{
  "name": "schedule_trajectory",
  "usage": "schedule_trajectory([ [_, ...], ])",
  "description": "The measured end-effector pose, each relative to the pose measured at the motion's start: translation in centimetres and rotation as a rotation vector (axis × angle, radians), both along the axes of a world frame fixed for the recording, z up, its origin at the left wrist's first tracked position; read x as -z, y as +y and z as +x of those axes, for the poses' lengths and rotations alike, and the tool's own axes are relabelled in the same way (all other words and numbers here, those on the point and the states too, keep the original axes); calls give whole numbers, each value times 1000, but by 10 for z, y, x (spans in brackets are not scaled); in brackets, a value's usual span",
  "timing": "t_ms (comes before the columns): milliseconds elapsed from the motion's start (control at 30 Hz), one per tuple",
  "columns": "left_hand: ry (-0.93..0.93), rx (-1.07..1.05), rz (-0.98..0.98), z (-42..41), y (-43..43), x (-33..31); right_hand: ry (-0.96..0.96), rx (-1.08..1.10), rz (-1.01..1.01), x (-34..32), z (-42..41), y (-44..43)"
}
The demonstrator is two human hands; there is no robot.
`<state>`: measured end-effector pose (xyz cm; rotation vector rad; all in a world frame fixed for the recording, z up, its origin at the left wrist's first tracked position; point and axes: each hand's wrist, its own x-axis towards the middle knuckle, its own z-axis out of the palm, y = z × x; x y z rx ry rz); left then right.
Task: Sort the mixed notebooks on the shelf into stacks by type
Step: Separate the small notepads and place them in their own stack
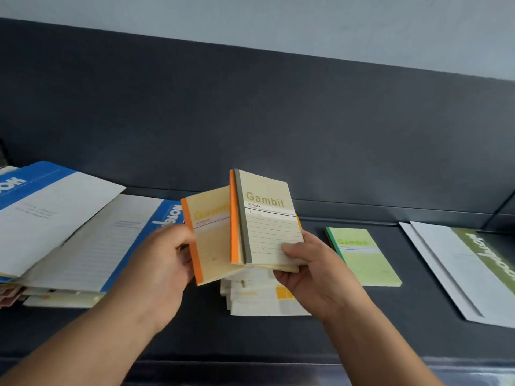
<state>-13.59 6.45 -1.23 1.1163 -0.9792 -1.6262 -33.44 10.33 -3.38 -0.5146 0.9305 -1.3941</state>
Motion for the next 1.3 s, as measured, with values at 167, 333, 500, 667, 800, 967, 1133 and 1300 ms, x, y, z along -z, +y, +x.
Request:
schedule_trajectory([
  [167, -60, 185, 62, -64, -2, 7, 402, 19, 30, 12, -45, 17],
  [333, -265, 169, 33, -134, -3, 26, 731, 40, 99, 19, -82, 35],
  [500, -389, 224, -11, -200, -5, 32, 793, 170, 147, 28, -133, 41],
  [667, -525, 292, -68, -252, -5, 41, 874, 241, 255, 40, -178, 39],
  [800, -766, 350, -48, -269, -5, 59, 1107, 126, 392, 50, -188, 39],
  [967, -922, 419, -178, -277, 2, 70, 1193, 131, 308, 53, -188, 41],
  [1133, -829, 513, -196, -267, -1, 64, 1127, 85, 270, 51, -199, 43],
  [1300, -684, 423, -157, -260, -7, 63, 1204, 156, 321, 48, -196, 37],
])
